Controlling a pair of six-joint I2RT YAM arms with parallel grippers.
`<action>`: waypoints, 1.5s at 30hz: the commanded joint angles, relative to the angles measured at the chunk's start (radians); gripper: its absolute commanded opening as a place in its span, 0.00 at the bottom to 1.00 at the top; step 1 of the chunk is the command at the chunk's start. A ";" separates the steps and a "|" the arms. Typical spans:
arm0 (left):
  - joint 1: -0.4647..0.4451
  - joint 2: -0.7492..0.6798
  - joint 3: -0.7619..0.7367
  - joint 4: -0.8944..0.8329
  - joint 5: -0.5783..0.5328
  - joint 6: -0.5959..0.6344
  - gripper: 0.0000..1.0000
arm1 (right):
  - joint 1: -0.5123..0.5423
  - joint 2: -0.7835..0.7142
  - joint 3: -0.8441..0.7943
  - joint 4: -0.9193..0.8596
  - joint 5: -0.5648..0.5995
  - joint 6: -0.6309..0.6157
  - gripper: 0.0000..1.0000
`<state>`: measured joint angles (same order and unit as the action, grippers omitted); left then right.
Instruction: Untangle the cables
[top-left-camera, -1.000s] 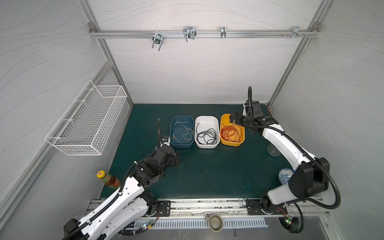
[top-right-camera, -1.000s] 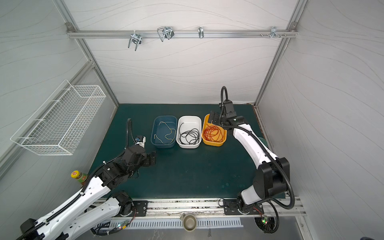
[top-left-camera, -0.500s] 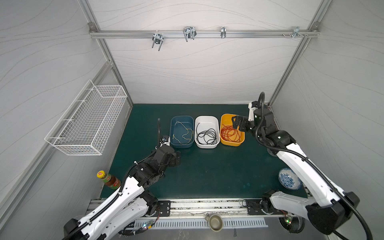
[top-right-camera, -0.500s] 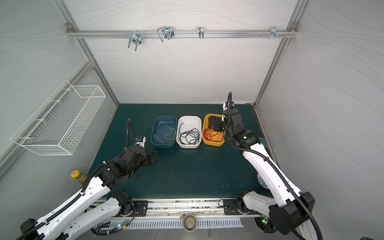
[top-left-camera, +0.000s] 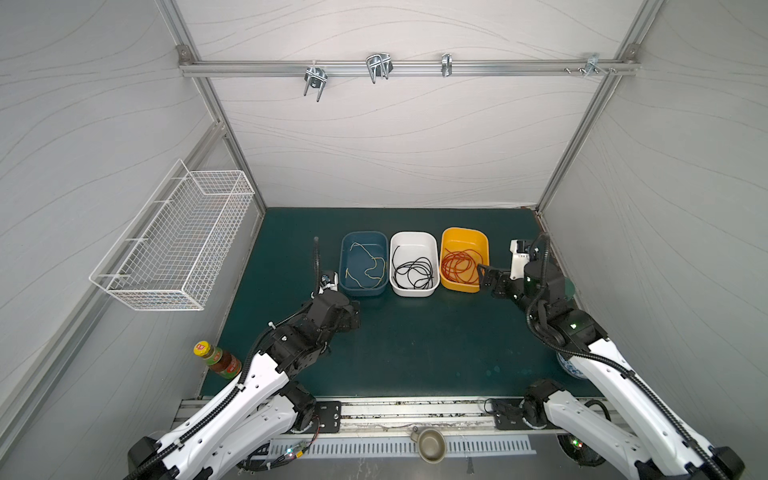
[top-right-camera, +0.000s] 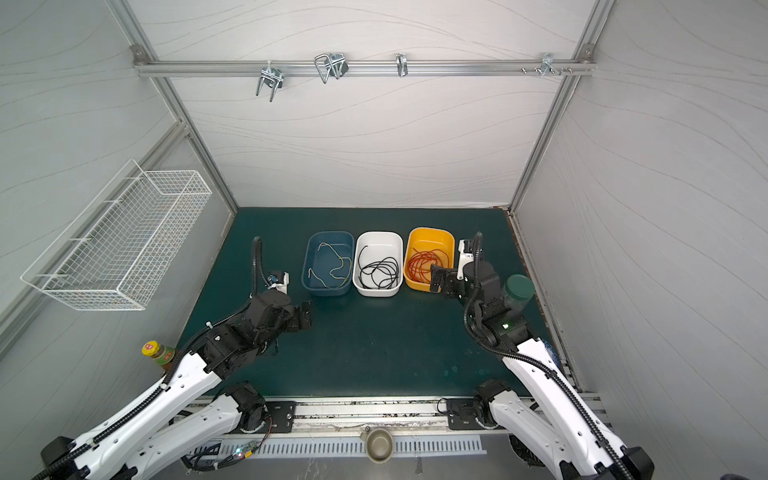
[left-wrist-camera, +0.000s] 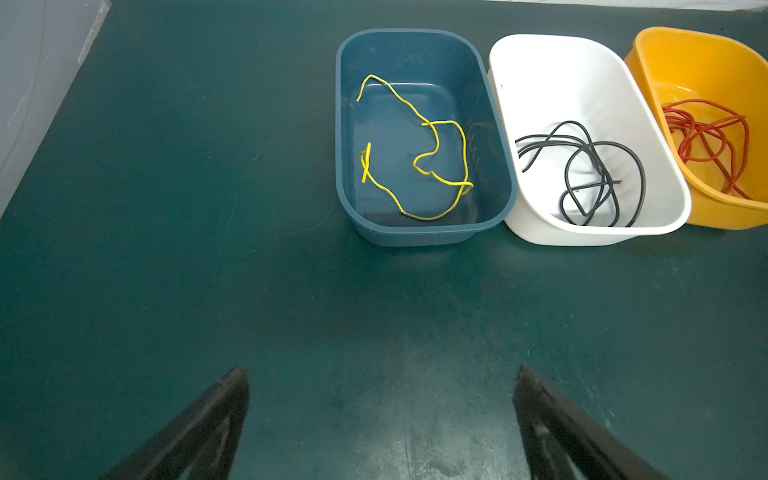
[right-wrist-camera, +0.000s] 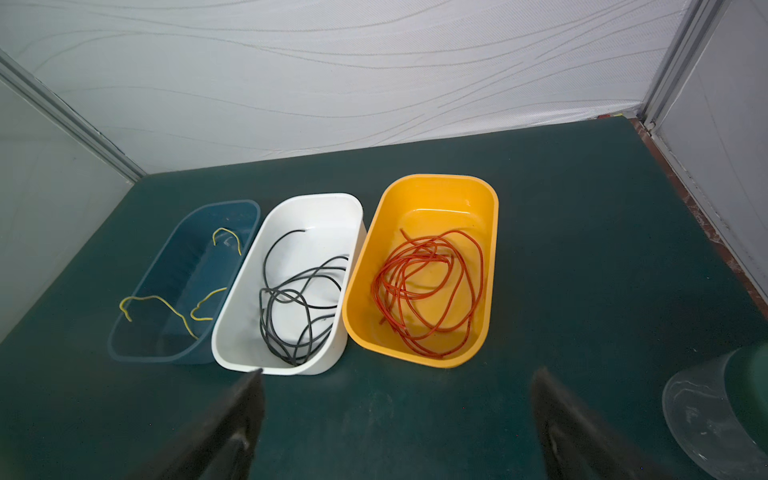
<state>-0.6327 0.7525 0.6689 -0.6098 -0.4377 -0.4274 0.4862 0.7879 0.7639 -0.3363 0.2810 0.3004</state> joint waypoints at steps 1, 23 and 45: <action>0.004 0.003 0.020 0.009 -0.050 -0.047 1.00 | 0.003 -0.023 -0.032 0.026 0.055 -0.029 0.99; 0.003 -0.025 -0.052 0.039 -0.190 -0.087 1.00 | -0.157 0.016 -0.207 0.200 0.232 0.031 0.99; 0.002 -0.064 -0.086 0.079 -0.220 -0.054 1.00 | -0.449 0.324 -0.410 0.858 -0.186 -0.202 0.99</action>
<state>-0.6327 0.7021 0.5842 -0.5713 -0.6346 -0.4793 0.0750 1.0859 0.3752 0.3809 0.2535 0.1349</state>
